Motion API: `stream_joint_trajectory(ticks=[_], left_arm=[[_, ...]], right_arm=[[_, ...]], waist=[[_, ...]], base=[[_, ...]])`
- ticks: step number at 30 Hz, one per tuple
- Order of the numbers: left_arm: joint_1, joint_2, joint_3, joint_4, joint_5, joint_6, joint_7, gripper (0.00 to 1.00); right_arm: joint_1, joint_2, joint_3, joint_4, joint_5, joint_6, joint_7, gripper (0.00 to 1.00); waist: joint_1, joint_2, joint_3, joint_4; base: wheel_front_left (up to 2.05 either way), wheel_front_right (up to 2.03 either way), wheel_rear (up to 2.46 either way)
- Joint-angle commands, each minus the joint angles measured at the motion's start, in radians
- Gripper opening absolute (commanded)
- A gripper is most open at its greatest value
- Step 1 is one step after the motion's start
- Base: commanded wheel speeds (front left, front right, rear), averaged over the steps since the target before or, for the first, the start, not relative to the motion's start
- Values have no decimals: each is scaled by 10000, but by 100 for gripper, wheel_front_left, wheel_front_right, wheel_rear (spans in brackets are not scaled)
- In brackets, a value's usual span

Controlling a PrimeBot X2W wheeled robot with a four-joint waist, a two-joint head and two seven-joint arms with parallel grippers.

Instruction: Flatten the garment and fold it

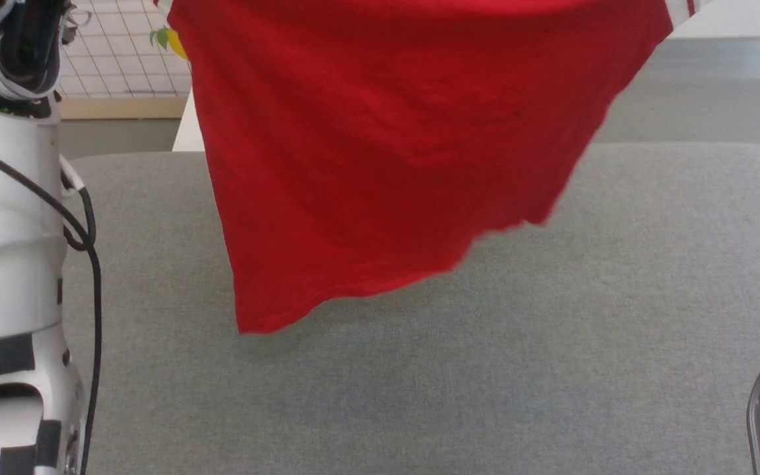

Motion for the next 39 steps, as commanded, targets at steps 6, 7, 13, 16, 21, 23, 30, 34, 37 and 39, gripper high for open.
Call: stream_joint_trajectory(ticks=[6, 7, 13, 16, 21, 23, 30, 34, 37, 39], left_arm=[[-972, 515, -340, 829, 518, -172, 273, 0], [-1141, 623, -431, 939, 641, -215, 308, 0], [-2651, 1204, -599, 1801, 1312, -72, 243, 0], [-3592, 1451, -511, 2087, 1628, 200, -78, 0], [-4943, 1518, -487, 2381, 2054, 568, -922, 0], [-5356, 1493, -521, 2541, 2197, 636, -1355, 0], [-6093, 1378, -359, 3237, 2194, 633, -2929, 0], [-5848, 1150, -326, 3845, 1910, 340, -3435, 0], [-5486, 993, -351, 4279, 1721, 49, -3798, 0], [-5219, 857, -352, 4496, 1562, -166, -4043, 0]], right_arm=[[-1398, 251, 7, 854, -596, 33, 275, 0], [-1624, 292, 5, 976, -727, 33, 259, 0], [-3433, 566, -42, 1926, -1680, 33, -234, 0], [-4525, 671, -167, 2493, -2212, 33, -787, 0], [-6139, 735, -463, 3504, -2661, 33, -1794, 0], [-6620, 738, -482, 3925, -2689, 33, -2209, 0], [-7638, 741, -328, 5163, -2778, 33, -3612, 0], [-7583, 742, -223, 5642, -2656, 33, -4048, 0], [-7175, 742, 14, 5791, -2412, 33, -4234, 0], [-6754, 742, 165, 5757, -2141, 33, -4313, 0]], waist=[[0, -1, 1475, -311], [0, -1, 1720, -355], [0, -1, 3418, -711], [0, -1, 4215, -911], [0, -1, 5171, -1060], [0, -1, 5451, -1064], [0, -1, 6204, -942], [0, -1, 6356, -690], [0, -1, 6298, -496], [0, -1, 6162, -358]], base=[[0, 0, 0], [0, 0, 0], [0, 0, 0], [0, 0, 0], [0, 0, 0], [0, 0, 0], [0, 0, 0], [0, 0, 0], [0, 0, 0], [0, 0, 0]])
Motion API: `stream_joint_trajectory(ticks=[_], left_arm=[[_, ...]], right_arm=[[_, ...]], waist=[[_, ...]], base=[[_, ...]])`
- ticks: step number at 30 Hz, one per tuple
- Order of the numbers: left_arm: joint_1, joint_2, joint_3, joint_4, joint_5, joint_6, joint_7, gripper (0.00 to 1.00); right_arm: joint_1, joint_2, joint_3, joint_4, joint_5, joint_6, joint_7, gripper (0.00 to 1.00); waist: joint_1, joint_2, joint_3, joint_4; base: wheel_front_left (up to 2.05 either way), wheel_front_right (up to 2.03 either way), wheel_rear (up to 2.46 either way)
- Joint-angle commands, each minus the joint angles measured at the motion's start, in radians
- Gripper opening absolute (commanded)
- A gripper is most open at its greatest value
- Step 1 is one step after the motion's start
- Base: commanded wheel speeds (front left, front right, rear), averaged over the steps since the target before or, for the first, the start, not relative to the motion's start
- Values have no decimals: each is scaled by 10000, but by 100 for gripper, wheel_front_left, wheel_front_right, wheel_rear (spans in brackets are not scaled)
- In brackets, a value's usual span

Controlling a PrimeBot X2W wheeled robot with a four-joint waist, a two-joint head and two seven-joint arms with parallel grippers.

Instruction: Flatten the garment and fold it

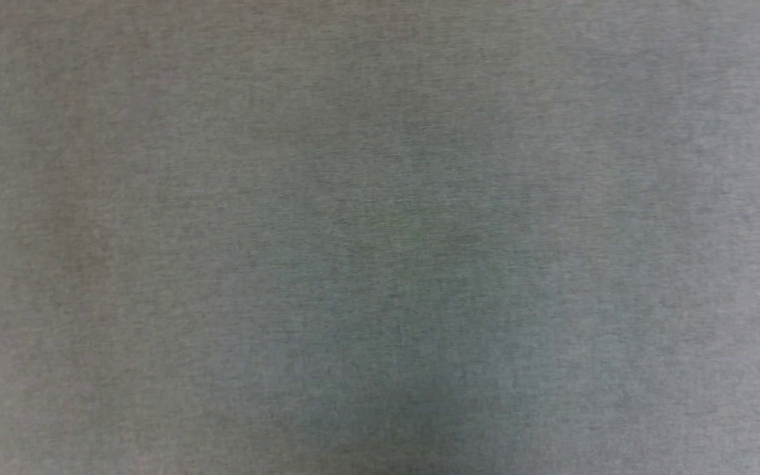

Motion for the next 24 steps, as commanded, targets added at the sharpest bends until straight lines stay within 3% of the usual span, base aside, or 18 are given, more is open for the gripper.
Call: stream_joint_trajectory(ticks=[1, 9, 15, 19, 24], left_arm=[[288, -44, 3, 96, -111, -155, -179, 0], [2477, -560, -107, 140, -856, -768, -1091, 0], [5948, -1062, 51, -1094, -1741, -879, -1395, 0], [8918, -1366, 100, -2240, -2126, -655, -1249, 0], [12341, -1710, -145, -3809, -2345, -48, -618, 0]], right_arm=[[458, -4, 115, -63, 198, 33, -84, 0], [3917, -60, 616, -1187, 1364, 33, -15, 0], [7738, -181, 414, -2697, 2505, 33, 96, 0], [10294, -138, 158, -3682, 3009, 33, 290, 0], [13262, -44, -210, -4578, 3791, 33, 870, 0]], waist=[[-2, 0, -193, 279], [-2, 0, -1662, 698], [-2, 0, -3298, 997], [-2, 0, -4333, 1009], [-2, 0, -5379, 1049]], base=[[0, 0, 0], [0, 0, 0], [0, 0, 0], [0, 0, 0], [0, 0, 0]])
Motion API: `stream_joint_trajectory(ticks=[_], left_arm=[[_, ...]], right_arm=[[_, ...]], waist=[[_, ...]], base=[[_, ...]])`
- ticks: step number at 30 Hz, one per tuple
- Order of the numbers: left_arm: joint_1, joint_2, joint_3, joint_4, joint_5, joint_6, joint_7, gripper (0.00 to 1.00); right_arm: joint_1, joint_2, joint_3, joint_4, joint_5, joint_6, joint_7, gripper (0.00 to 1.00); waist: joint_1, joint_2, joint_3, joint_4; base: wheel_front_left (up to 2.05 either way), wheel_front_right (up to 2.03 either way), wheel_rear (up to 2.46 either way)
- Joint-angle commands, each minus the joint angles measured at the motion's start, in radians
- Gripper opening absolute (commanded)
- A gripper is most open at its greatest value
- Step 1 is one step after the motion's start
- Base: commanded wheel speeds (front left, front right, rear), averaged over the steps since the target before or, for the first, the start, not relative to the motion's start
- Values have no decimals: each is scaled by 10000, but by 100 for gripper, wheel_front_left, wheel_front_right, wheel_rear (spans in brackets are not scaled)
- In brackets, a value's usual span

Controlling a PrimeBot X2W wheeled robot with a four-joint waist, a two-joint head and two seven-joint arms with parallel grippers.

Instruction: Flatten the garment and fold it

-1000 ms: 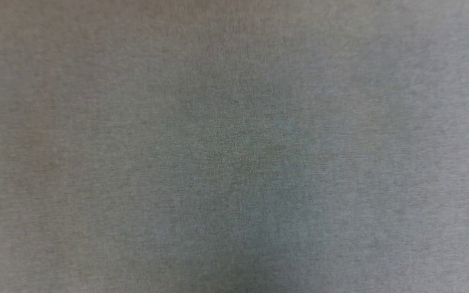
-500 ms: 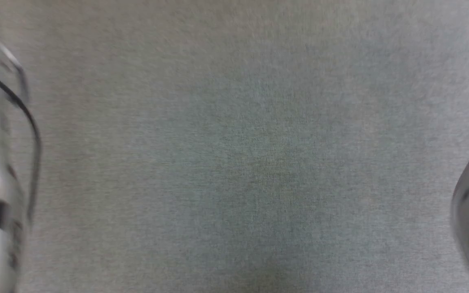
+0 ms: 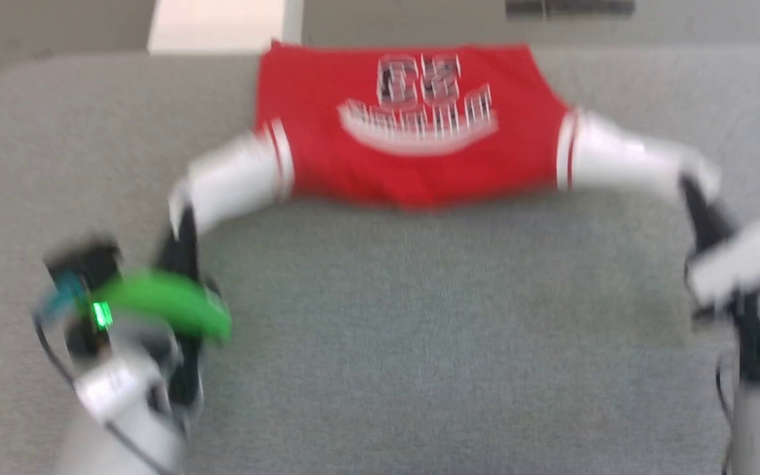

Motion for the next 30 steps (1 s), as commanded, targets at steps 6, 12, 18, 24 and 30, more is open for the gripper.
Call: stream_joint_trajectory(ticks=[6, 12, 18, 24, 30], left_arm=[[2806, -33, 49, -1643, -263, 926, 801, 0], [4621, 208, 174, -2771, -236, 1848, 1564, 0], [5429, 719, -167, -3176, 348, 2507, 2453, 0], [5268, 1189, -1012, -2661, 1273, 2789, 3389, 0], [4881, 1196, -1204, -2324, 1407, 2814, 3565, 0]], right_arm=[[2382, 9, -303, -913, -74, 35, -41, 0], [3916, -76, -120, -1649, -763, 35, 83, 0], [5054, -864, 653, -2490, -1598, 35, 794, 0], [4920, -2185, 2461, -2352, -3259, 35, 1888, 0], [4116, -2439, 3936, -1088, -4104, 35, 3146, 0]], waist=[[1, -1, -2199, 149], [1, -1, -2504, 120], [1, -1, -2526, 139], [1, -1, -2466, 22], [1, -1, -2269, 74]], base=[[0, 0, 0], [0, 0, 0], [0, 0, 0], [0, 0, 0], [0, 0, 0]])
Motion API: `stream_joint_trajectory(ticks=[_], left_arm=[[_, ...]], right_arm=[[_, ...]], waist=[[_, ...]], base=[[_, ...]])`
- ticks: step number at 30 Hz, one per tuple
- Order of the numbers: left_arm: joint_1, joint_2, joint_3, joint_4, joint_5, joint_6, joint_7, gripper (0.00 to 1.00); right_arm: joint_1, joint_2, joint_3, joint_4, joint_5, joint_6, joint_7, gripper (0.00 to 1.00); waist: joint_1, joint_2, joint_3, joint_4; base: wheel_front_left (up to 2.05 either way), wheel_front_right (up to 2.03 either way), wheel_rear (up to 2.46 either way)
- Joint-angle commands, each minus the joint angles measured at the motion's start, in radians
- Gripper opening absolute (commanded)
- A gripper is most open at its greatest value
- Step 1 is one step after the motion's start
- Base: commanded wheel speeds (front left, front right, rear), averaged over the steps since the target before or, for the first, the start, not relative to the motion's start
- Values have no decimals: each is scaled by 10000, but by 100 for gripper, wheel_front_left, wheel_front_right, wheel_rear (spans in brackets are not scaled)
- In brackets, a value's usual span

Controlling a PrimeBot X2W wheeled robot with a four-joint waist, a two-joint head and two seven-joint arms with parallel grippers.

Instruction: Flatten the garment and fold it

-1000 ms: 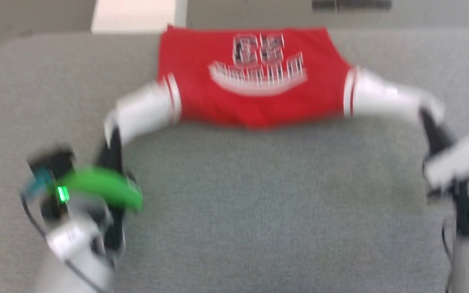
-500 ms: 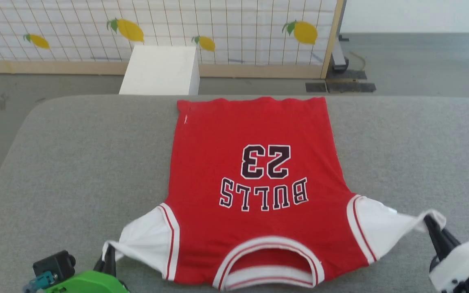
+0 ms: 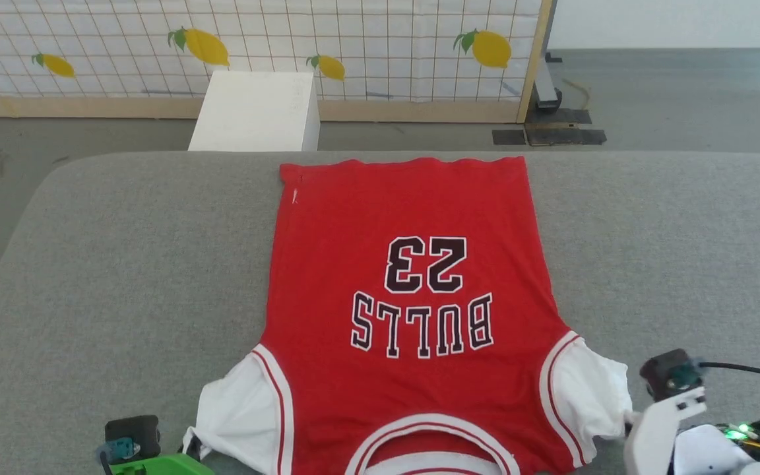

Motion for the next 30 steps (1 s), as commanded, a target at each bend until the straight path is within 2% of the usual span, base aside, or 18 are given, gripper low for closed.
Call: stream_joint_trajectory(ticks=[1, 4, 8, 9, 10, 11, 17, 22, 26, 30], left_arm=[[-253, 53, 20, 58, 74, 66, -12, 0], [-418, -34, 85, 86, 4, 58, -192, 0], [-507, -91, 111, 96, -53, 21, -356, 0], [-528, -101, 119, 81, -69, 14, -392, 0], [-537, -111, 138, 67, -93, 13, -432, 0], [-529, -110, 149, 59, -105, 18, -447, 0], [-409, -52, 158, -140, -148, 65, -419, 0], [-252, 26, 121, -439, -141, 120, -343, 0], [-217, 41, 154, -681, -200, 113, -396, 0], [-255, 104, 166, -946, -218, 103, -380, 0]], right_arm=[[-293, 26, 170, 317, -106, 31, 290, 0], [-602, 104, 411, 1015, -384, 31, 1042, 0], [-837, 75, 709, 1452, -451, 31, 1324, 0], [-885, 50, 774, 1476, -426, 31, 1261, 5], [-906, 34, 761, 1487, -363, 31, 1176, 66], [-905, 28, 705, 1483, -307, 31, 1139, 100], [-691, -130, 104, 542, 462, 31, 1288, 100], [-385, -181, -1168, -1164, 1190, 31, 1772, 100], [-685, 496, -2532, -2271, 1512, 31, 1604, 100], [-1933, 1650, -3660, -2505, 1423, 31, 470, 100]], waist=[[1, -1, 137, 36], [1, -1, 289, 101], [1, -1, 378, 130], [1, -1, 405, 135], [1, -1, 396, 126], [1, -1, 380, 112], [1, -1, 207, -54], [1, -1, 125, -198], [1, -1, 218, -301], [1, -1, 485, -337]], base=[[0, 0, 0], [0, 0, 0], [0, 0, 0], [0, 0, 0], [0, 0, 0], [0, 0, 0], [0, 0, 0], [0, 0, 0], [0, 0, 0], [0, 0, 0]])
